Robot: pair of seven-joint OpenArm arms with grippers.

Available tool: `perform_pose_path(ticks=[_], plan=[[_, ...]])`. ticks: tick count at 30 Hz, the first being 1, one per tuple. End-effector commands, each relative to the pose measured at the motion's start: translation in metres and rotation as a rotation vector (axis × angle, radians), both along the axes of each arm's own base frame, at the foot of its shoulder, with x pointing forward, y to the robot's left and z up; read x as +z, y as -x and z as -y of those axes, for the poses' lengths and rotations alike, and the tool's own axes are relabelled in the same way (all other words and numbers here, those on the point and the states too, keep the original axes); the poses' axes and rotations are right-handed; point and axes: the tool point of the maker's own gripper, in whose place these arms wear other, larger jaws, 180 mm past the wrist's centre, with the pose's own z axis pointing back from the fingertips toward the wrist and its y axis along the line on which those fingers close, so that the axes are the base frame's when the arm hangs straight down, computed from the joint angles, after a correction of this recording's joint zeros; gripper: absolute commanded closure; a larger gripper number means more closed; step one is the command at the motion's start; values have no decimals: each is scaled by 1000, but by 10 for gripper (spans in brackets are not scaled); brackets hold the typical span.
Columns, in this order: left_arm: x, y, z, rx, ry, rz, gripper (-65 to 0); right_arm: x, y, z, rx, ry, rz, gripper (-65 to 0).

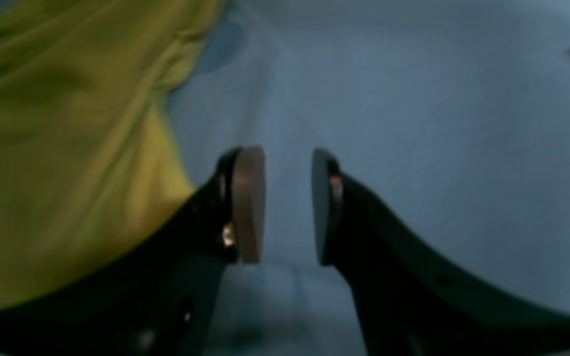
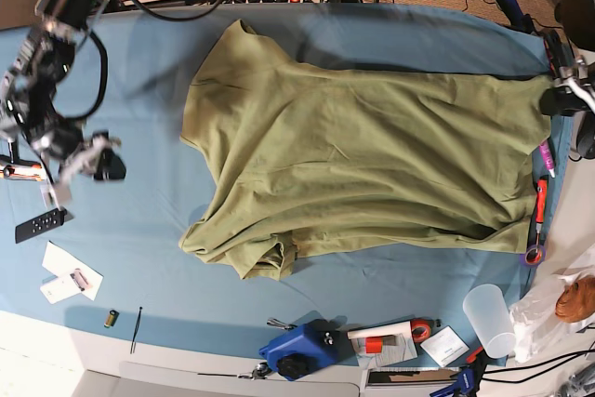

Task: Layout the t-shirt on the table in an organized manner, then fold the t-shirt properly
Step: 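Pull the grasped fabric with the right gripper to flatten the shirt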

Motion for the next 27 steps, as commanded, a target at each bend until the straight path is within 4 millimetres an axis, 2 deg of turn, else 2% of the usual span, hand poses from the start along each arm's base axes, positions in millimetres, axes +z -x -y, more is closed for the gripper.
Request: perform_pose_path(ticks=[1,4,9,16,20,27], plan=[[23,-6,-13,9,-36,63,-281,11,2,3,7,-17,44,-170],[44,0,-35,69,-79,109,-281,-3,30,-6,17,-106,14,-170],[62,12,-63,160,-108,151,-281,-25,64,-43,46,-289,-18,-170],[56,24,-61,159,-94,126,-281,-60,108,-87,21,-449,-119,-170],[57,23,-61,159,-90,130,-281,-71,129,-118,62,-529,-180,-170],[58,23,-60,158,-83,136,-281,-86,149,-167,160,-576,-274,-170]])
